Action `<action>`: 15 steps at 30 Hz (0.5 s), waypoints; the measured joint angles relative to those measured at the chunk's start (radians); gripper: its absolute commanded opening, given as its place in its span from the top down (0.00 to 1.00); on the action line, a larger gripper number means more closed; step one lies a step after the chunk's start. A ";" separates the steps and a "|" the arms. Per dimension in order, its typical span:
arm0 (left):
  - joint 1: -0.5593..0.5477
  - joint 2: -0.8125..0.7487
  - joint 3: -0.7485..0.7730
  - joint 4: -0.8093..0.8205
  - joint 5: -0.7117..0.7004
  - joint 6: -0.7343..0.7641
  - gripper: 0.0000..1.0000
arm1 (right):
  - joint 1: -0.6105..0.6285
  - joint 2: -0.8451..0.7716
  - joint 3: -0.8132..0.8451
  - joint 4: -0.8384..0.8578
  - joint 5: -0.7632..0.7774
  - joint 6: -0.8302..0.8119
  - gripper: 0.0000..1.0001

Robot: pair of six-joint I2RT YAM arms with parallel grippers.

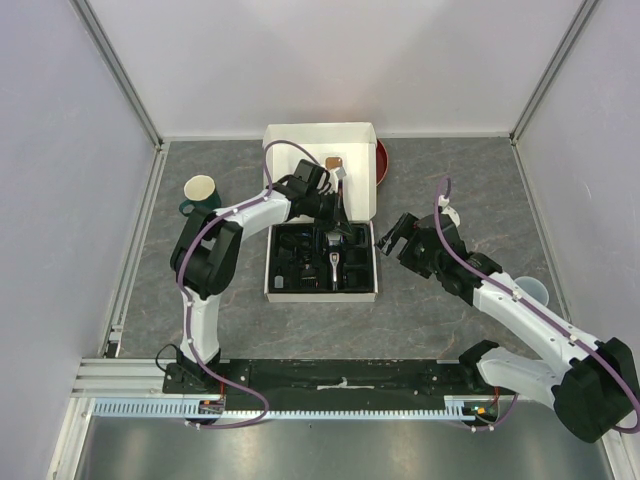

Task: Sort the hair-cutting tools

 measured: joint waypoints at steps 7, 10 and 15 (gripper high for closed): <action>0.001 0.011 0.000 0.011 -0.006 -0.008 0.66 | -0.005 0.000 -0.004 0.001 -0.006 0.000 0.02; 0.001 0.010 -0.014 0.015 -0.041 -0.009 0.55 | -0.005 -0.004 -0.004 0.001 -0.011 0.000 0.02; -0.001 -0.027 -0.058 0.046 -0.089 -0.016 0.45 | -0.006 -0.028 -0.006 0.001 -0.013 0.000 0.03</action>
